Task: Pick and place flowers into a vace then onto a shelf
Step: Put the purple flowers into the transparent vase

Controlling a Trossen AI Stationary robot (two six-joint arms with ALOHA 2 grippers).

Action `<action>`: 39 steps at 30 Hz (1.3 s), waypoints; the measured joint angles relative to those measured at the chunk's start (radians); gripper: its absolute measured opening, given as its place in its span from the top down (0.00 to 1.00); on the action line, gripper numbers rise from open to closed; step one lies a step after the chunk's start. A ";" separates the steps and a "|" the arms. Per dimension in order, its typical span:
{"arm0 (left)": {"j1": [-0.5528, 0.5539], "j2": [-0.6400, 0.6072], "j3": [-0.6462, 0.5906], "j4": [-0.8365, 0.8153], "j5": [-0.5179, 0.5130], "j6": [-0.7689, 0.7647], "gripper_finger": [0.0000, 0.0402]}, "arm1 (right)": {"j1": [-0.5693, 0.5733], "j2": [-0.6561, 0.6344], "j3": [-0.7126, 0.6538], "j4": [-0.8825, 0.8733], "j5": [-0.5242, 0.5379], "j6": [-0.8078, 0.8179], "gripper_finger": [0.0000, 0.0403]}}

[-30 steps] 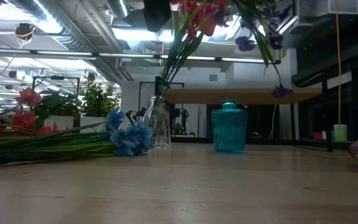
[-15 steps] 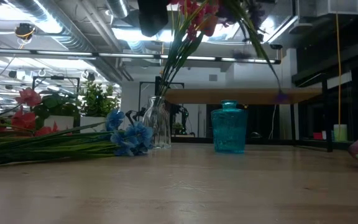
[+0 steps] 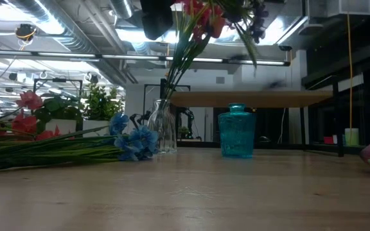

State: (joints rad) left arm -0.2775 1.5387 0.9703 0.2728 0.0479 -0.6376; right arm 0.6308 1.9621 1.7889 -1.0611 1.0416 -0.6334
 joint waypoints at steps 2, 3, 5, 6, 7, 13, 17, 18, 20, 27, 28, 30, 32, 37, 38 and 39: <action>0.000 0.000 0.000 -0.001 0.000 0.018 0.64 | 0.000 0.000 0.000 0.001 0.000 0.000 1.00; 0.000 0.000 0.000 0.000 0.000 0.024 0.66 | 0.000 0.000 0.000 0.002 -0.001 0.001 1.00; 0.000 0.000 0.000 -0.001 0.000 0.035 0.71 | 0.000 0.000 0.000 0.003 -0.001 0.001 1.00; 0.000 0.000 0.000 -0.001 0.000 0.040 0.74 | 0.000 0.000 0.000 0.003 -0.001 0.001 1.00; 0.000 0.000 0.000 -0.002 -0.001 0.047 0.77 | 0.000 0.000 0.000 0.004 -0.001 0.004 1.00; 0.001 0.000 -0.001 -0.026 0.004 0.057 0.96 | 0.013 0.000 0.000 0.027 -0.001 0.107 0.93; 0.001 0.000 -0.001 -0.044 0.020 0.051 0.97 | 0.033 0.000 0.000 0.029 -0.004 0.132 0.86; 0.001 0.000 -0.001 -0.049 0.023 0.050 0.97 | 0.039 0.000 0.000 0.028 -0.005 0.132 0.84; 0.000 0.000 -0.001 -0.054 0.028 0.051 0.98 | 0.052 0.000 0.000 0.026 -0.005 0.146 0.81; -0.002 0.000 -0.001 -0.062 0.040 0.049 0.98 | 0.105 -0.020 0.000 0.002 -0.033 0.266 0.76; -0.003 0.000 -0.001 -0.063 0.039 0.049 0.98 | 0.113 -0.027 0.000 -0.006 -0.047 0.293 0.76; -0.003 0.000 -0.001 -0.065 0.039 0.050 0.99 | 0.125 -0.044 0.000 -0.020 -0.082 0.351 0.76; -0.007 0.000 -0.001 -0.068 0.038 0.068 0.99 | 0.137 -0.061 0.000 -0.039 -0.140 0.425 0.76; -0.041 0.000 -0.001 -0.115 0.036 0.173 0.99 | 0.175 -0.081 0.000 -0.103 -0.206 0.612 0.79; -0.052 0.000 -0.001 -0.129 0.031 0.184 0.99 | 0.186 -0.081 0.000 -0.123 -0.206 0.646 0.80; -0.062 0.000 -0.001 -0.134 0.021 0.195 0.99 | 0.197 -0.081 0.000 -0.148 -0.207 0.683 0.82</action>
State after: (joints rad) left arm -0.3398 1.5383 0.9695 0.1391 0.0688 -0.4428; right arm 0.8281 1.8812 1.7889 -1.2086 0.8344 0.0494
